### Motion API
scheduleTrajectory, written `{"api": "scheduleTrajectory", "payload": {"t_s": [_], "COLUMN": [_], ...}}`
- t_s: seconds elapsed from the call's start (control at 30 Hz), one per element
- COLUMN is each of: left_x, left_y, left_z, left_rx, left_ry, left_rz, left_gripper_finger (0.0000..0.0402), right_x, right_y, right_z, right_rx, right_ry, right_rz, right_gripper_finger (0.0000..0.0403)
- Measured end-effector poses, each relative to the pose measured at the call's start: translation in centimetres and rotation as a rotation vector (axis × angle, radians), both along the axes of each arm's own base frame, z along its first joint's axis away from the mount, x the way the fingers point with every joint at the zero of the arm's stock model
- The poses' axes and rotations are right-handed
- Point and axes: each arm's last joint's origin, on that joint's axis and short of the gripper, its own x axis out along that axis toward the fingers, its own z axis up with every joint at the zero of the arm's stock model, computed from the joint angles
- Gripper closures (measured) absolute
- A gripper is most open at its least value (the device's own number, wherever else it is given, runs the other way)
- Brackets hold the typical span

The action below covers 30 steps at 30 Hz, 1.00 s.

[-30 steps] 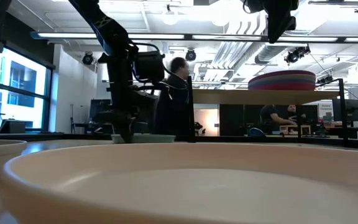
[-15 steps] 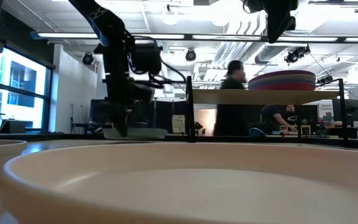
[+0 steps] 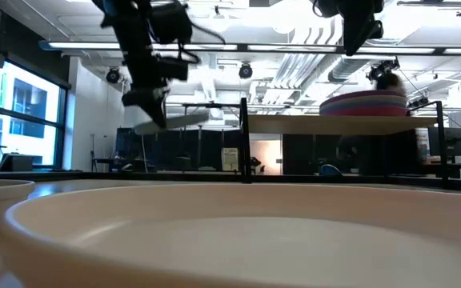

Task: Place and stack plates onto a shelf
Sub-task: Put the light blue plate on the shelf

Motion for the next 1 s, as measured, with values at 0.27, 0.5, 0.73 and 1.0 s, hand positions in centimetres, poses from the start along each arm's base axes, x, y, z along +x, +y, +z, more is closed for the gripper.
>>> {"api": "scheduleTrajectory", "payload": {"t_s": [0.27,0.5,0.73,1.0], "left_x": [-0.6,0.9,3.4,6.8], "left_y": [0.0,0.6,1.7,2.8], "left_z": [6.2,11.1,13.2,12.3], "left_rx": [0.122,0.242,0.352,0.418], "left_ry": [-0.196,-0.32,-0.351,-0.298], "left_rz": [0.021,-0.056,-0.13,-0.22], "left_gripper_finger": [0.0401,0.0401,0.0401,0.0401], "right_x": [-0.4,-1.0,-2.1,-3.5], "right_y": [0.0,0.1,0.6,2.3], "right_z": [-0.1,-0.3,0.4,1.5], "right_rx": [-0.018,-0.026,-0.014,-0.049], "right_ry": [0.05,0.117,0.104,0.046], "right_rz": [-0.051,-0.081,-0.147,-0.238], "right_gripper_finger": [0.0325,0.0325,0.0325,0.0325]}}
